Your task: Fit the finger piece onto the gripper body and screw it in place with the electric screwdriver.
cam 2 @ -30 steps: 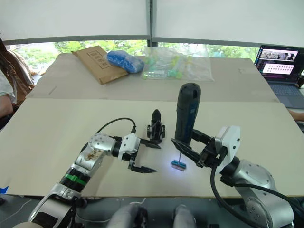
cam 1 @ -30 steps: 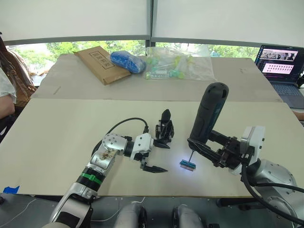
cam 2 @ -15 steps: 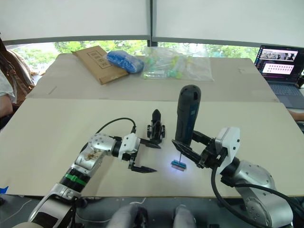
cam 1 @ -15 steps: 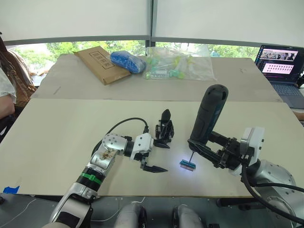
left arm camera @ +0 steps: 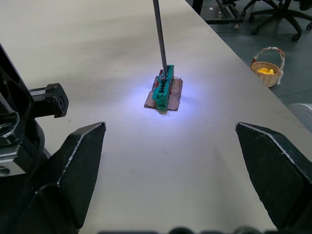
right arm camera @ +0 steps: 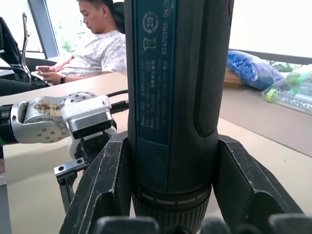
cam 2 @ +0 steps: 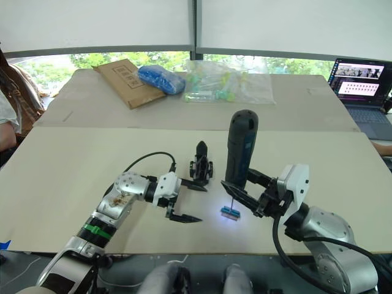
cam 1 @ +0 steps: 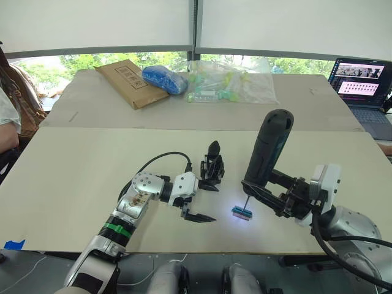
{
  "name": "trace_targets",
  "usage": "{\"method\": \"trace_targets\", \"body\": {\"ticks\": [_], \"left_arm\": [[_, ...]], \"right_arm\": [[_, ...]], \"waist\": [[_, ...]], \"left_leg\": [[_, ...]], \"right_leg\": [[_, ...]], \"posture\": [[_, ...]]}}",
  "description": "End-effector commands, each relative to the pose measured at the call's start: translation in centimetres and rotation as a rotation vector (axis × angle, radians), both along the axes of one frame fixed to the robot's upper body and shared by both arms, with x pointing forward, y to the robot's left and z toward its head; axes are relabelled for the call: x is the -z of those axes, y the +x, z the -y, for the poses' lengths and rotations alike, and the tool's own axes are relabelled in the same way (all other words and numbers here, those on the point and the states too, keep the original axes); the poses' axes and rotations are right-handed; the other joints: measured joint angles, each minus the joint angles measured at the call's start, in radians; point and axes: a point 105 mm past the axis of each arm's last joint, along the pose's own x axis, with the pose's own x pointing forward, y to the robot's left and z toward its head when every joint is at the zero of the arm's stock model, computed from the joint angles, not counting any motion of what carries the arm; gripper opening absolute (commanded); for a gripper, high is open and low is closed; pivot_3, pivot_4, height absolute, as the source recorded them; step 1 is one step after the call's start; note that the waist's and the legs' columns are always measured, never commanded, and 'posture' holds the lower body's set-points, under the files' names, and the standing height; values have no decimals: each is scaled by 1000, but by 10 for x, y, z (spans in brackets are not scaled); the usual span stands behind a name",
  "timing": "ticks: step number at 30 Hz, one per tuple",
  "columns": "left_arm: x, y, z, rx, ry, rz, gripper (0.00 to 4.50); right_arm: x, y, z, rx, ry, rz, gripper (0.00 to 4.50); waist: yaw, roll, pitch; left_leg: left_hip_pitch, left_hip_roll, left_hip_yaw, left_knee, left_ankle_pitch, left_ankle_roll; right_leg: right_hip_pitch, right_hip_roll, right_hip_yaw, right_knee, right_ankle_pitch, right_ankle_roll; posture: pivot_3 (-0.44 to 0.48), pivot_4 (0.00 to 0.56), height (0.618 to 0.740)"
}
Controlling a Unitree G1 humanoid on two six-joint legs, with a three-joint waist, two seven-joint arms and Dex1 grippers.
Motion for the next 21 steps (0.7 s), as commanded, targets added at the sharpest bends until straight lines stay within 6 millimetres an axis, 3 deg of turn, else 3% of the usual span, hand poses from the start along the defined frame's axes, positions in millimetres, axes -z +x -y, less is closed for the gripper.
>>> {"method": "trace_targets", "body": {"ticks": [1,21], "left_arm": [[-10,2,3,11,-23,40,4500],[-10,4,2,2,-19,47,4500]], "right_arm": [[-15,-4,-2,-14,2,78,1913],[-9,-6,-6,-34,2,20,1913]], "waist": [[0,0,0],[0,0,0]], "left_leg": [[0,0,0,0,0,0],[0,0,0,0,0,0]], "right_leg": [[0,0,0,0,0,0],[0,0,0,0,0,0]], "posture": [[0,150,732],[0,150,732]]}}
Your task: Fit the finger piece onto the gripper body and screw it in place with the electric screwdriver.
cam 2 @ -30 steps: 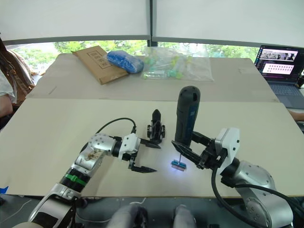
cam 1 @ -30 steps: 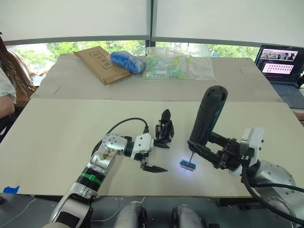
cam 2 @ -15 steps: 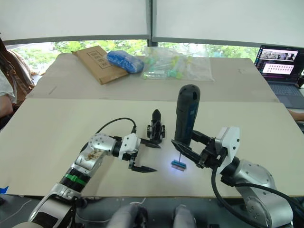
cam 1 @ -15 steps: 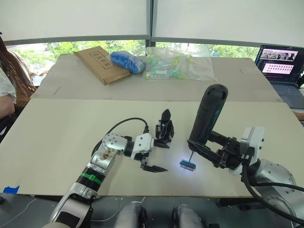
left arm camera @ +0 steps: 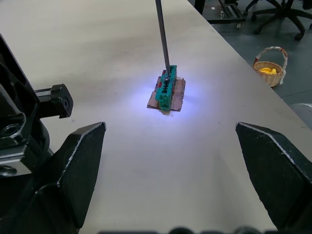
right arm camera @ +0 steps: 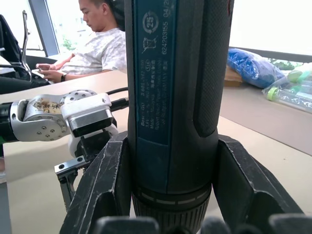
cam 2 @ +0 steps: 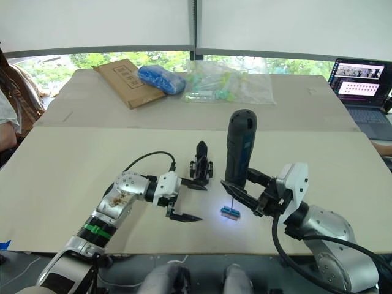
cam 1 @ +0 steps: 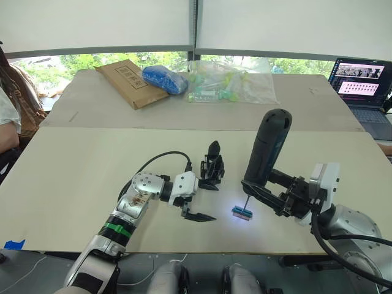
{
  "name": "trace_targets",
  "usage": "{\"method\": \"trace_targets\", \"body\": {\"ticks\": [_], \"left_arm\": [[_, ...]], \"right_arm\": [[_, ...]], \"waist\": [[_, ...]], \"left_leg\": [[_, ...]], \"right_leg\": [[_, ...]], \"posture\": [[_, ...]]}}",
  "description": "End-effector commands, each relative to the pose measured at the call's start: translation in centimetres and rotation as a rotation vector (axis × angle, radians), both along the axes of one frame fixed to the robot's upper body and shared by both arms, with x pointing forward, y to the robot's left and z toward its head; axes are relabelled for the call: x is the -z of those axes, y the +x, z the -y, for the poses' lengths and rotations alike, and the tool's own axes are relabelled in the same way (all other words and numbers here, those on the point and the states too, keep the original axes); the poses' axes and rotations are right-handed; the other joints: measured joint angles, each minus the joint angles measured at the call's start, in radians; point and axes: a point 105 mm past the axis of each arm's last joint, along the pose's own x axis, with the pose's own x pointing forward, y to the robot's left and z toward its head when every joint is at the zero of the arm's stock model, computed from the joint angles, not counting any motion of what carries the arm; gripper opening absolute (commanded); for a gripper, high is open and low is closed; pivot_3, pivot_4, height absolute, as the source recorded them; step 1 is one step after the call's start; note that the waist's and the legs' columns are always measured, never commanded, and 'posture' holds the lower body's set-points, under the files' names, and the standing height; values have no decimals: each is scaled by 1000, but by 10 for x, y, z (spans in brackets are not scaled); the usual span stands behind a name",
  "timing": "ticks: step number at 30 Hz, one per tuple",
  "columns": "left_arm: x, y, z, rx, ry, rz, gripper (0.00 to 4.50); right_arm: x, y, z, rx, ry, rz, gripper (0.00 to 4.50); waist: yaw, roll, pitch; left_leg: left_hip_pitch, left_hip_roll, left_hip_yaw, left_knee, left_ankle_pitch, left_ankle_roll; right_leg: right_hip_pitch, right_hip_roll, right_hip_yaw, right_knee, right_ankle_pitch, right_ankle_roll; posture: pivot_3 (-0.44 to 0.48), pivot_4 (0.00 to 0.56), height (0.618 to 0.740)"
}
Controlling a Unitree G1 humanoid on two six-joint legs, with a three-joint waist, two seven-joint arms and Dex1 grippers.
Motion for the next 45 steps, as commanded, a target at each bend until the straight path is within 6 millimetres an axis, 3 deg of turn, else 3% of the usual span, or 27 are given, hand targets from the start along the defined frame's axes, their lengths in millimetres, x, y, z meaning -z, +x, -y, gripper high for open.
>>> {"method": "trace_targets", "body": {"ticks": [1,12,21,45], "left_arm": [[-8,3,1,6,-18,40,4500],[-8,4,2,6,-20,47,4500],[-7,3,3,11,-23,47,4500],[-7,3,2,8,-20,51,4500]], "right_arm": [[-10,-8,-6,-42,7,30,1913],[-6,-11,-3,-46,3,8,1913],[-24,-13,-3,-48,47,73,1913],[-21,-2,-7,-14,14,74,1913]], "waist": [[0,0,0],[0,0,0],[0,0,0],[0,0,0]], "left_leg": [[0,0,0,0,0,0],[0,0,0,0,0,0],[0,0,0,0,0,0],[0,0,0,0,0,0]], "right_leg": [[0,0,0,0,0,0],[0,0,0,0,0,0],[0,0,0,0,0,0],[0,0,0,0,0,0]], "posture": [[0,150,732],[0,150,732],[0,150,732],[0,150,732]]}}
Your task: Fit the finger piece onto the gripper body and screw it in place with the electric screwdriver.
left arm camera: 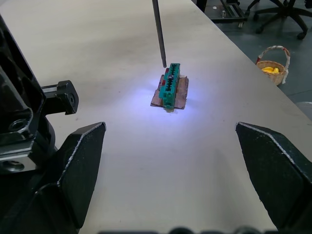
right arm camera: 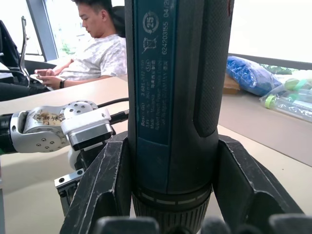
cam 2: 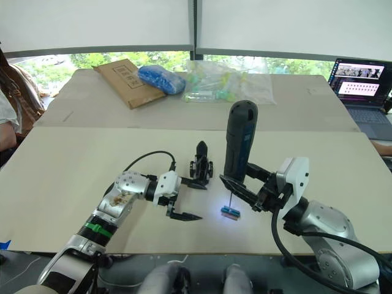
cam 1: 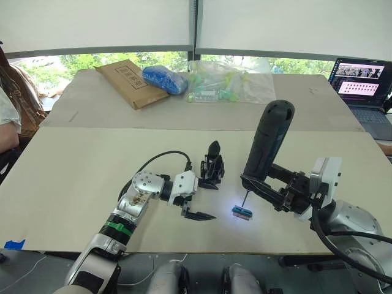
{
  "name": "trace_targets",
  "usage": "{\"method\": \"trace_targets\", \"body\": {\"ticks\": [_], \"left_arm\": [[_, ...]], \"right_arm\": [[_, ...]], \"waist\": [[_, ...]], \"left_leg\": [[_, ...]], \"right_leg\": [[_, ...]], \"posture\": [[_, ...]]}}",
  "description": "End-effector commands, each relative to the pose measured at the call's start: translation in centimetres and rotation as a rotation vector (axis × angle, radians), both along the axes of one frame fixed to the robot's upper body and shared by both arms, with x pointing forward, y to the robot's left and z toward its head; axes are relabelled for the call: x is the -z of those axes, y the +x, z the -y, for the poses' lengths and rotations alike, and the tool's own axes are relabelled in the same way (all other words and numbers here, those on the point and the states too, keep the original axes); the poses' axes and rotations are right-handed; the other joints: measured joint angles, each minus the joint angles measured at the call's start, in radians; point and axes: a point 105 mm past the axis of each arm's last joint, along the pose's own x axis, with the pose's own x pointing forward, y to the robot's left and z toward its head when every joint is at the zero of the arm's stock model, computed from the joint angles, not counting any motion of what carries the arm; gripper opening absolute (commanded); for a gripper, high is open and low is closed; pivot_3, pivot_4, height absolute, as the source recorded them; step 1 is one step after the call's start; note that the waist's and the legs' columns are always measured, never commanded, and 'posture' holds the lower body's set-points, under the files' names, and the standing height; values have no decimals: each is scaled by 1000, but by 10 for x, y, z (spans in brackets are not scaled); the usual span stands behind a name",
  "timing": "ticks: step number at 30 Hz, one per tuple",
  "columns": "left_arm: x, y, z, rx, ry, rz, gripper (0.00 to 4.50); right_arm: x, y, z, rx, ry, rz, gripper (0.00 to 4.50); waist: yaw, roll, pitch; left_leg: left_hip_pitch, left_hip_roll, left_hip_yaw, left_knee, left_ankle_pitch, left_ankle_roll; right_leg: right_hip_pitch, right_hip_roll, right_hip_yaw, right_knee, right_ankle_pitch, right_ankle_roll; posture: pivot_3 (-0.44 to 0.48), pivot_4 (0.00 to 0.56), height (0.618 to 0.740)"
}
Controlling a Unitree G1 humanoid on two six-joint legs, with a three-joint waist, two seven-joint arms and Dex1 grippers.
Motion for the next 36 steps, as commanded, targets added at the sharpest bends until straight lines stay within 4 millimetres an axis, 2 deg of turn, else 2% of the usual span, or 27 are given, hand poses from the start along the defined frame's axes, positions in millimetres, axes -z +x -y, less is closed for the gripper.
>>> {"method": "trace_targets", "body": {"ticks": [1,15,36], "left_arm": [[-8,0,3,12,-17,44,4500],[-9,0,3,16,-17,44,4500],[-10,1,3,9,-21,46,4500]], "right_arm": [[-11,-5,-3,-21,-3,55,1913],[-2,-7,0,-14,-10,42,1913],[-2,-10,-1,-41,-13,18,1913]], "waist": [[0,0,0],[0,0,0],[0,0,0]], "left_leg": [[0,0,0,0,0,0],[0,0,0,0,0,0],[0,0,0,0,0,0]], "right_leg": [[0,0,0,0,0,0],[0,0,0,0,0,0],[0,0,0,0,0,0]], "posture": [[0,150,732],[0,150,732],[0,150,732]]}}
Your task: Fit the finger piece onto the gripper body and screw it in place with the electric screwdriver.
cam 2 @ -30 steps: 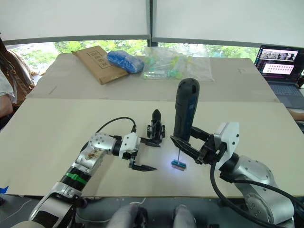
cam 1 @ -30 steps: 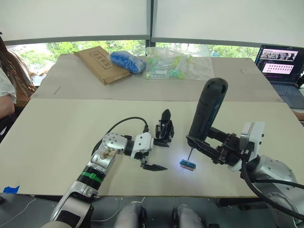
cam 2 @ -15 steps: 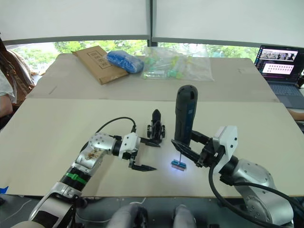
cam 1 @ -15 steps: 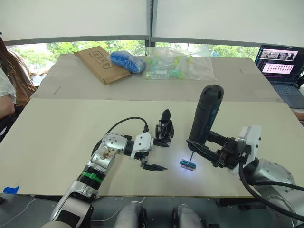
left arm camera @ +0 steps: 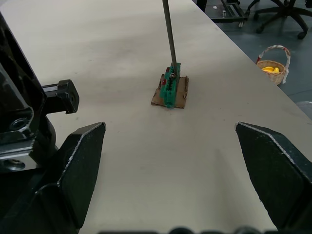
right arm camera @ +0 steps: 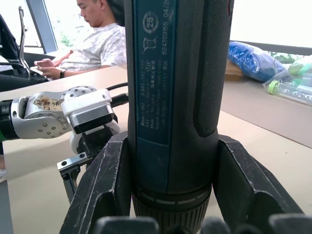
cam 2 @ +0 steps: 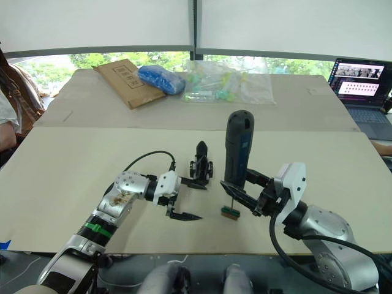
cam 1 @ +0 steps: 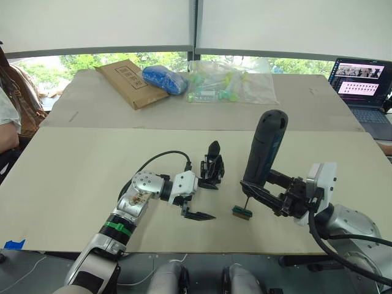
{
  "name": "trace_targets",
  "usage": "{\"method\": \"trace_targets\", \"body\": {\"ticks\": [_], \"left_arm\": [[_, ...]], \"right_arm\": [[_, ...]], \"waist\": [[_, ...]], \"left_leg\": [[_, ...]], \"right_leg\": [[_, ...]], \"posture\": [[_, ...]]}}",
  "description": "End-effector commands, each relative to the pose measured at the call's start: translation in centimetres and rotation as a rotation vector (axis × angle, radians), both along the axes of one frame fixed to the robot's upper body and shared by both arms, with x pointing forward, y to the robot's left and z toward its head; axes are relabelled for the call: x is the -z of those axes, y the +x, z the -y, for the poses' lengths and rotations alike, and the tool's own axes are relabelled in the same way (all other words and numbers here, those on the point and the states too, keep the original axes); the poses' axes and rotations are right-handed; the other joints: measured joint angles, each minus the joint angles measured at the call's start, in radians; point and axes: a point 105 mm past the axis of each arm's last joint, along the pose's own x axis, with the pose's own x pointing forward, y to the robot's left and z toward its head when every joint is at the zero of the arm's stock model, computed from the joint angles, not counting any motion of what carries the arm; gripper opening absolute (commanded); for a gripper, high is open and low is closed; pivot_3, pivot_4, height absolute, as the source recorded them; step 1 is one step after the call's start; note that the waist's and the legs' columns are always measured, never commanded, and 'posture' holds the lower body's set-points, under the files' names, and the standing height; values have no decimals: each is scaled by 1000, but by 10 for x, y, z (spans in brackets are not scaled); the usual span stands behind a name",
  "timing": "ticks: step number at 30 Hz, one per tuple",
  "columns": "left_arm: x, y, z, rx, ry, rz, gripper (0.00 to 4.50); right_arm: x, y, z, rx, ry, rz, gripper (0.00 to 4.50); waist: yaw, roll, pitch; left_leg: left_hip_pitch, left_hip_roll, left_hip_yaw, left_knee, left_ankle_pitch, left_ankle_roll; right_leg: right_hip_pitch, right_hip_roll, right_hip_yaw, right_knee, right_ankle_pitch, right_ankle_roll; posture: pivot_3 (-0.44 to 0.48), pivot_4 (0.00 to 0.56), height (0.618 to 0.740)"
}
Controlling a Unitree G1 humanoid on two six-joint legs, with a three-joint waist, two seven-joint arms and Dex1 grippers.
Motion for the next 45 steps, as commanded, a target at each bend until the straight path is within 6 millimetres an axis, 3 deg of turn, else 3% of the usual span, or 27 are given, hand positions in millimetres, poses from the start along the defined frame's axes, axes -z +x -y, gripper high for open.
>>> {"method": "trace_targets", "body": {"ticks": [1,23,32,45], "left_arm": [[-10,1,4,11,-22,45,4500],[-6,-4,9,28,-35,21,4500],[3,-11,15,57,-37,-35,4500],[5,-11,22,55,-35,-29,4500]], "right_arm": [[-14,-7,-3,-35,16,53,1913],[-11,-9,-2,-22,4,32,1913],[-29,-17,-4,-24,51,96,1913],[-26,-11,-4,4,33,105,1913]], "waist": [[0,0,0],[1,0,0],[0,0,0],[2,0,0]], "left_leg": [[0,0,0,0,0,0],[0,0,0,0,0,0],[0,0,0,0,0,0],[0,0,0,0,0,0]], "right_leg": [[0,0,0,0,0,0],[0,0,0,0,0,0],[0,0,0,0,0,0],[0,0,0,0,0,0]], "posture": [[0,150,732],[0,150,732],[0,150,732],[0,150,732]]}}
